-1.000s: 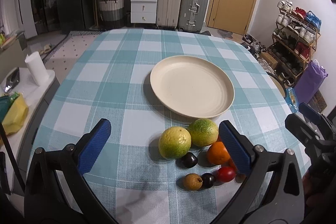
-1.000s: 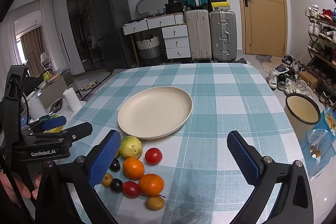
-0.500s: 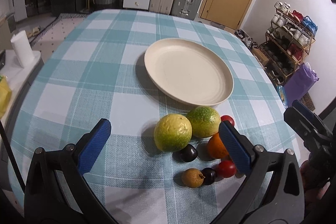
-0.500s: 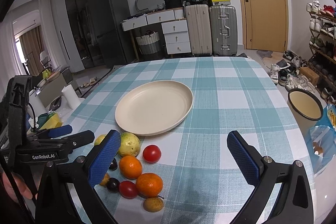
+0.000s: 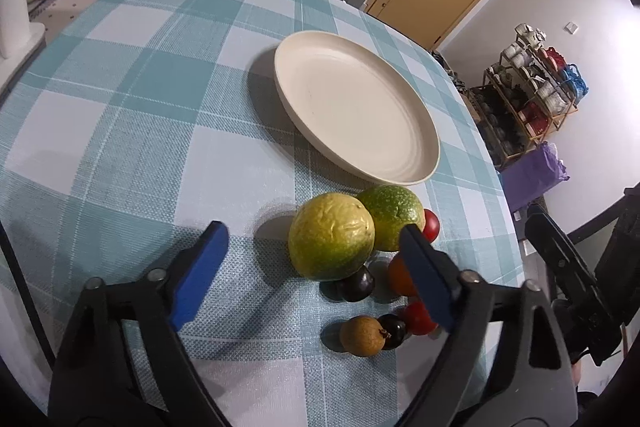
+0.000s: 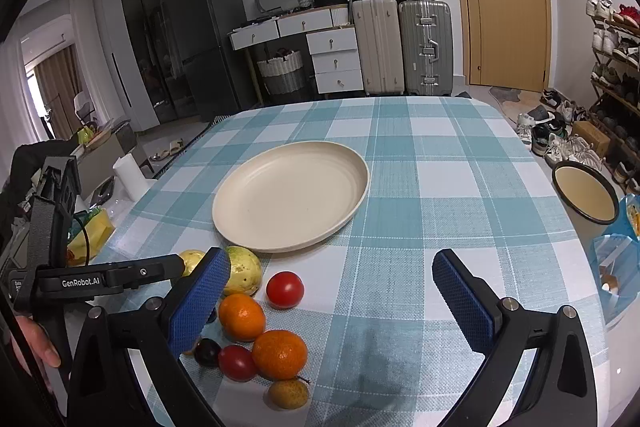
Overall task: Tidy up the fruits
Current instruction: 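Close the left gripper around the large yellow lemon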
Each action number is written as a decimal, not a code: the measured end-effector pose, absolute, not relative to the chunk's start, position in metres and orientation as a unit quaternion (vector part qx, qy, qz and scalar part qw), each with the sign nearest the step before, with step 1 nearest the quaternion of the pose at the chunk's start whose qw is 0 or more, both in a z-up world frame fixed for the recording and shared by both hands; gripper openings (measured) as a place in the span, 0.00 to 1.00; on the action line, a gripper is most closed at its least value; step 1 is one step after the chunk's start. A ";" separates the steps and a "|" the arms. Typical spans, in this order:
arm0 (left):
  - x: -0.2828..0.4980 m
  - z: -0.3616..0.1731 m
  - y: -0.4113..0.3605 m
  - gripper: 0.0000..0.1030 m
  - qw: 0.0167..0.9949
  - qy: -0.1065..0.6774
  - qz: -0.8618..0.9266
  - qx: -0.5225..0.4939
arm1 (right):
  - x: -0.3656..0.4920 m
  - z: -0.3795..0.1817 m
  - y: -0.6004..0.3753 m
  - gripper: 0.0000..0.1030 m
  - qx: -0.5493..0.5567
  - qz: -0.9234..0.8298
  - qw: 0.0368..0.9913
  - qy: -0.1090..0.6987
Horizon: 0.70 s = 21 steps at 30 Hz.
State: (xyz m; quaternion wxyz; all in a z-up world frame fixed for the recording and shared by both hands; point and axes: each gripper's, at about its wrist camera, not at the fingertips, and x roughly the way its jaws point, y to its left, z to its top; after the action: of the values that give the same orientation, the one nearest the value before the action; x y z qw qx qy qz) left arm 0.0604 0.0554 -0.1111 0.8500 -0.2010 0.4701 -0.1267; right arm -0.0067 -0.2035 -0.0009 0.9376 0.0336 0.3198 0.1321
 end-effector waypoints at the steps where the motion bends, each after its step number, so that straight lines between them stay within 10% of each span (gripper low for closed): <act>1: 0.061 -0.112 0.055 0.78 0.848 0.472 -0.128 -0.203 | -0.005 -0.002 -0.203 1.00 0.034 0.132 0.937 0.322; 12: 0.081 -0.132 0.060 0.45 0.816 0.490 -0.180 -0.248 | 0.001 -0.007 -0.195 1.00 0.037 0.149 0.931 0.330; 21: 0.094 -0.140 0.066 0.44 0.806 0.487 -0.196 -0.273 | 0.005 -0.007 -0.186 1.00 0.073 0.179 0.921 0.338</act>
State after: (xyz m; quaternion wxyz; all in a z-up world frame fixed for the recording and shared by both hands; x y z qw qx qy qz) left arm 0.0943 0.0658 -0.1403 0.8060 -0.2733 0.4871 -0.1958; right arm 0.0053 -0.1858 -0.0073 0.9211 0.0734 0.3377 0.1793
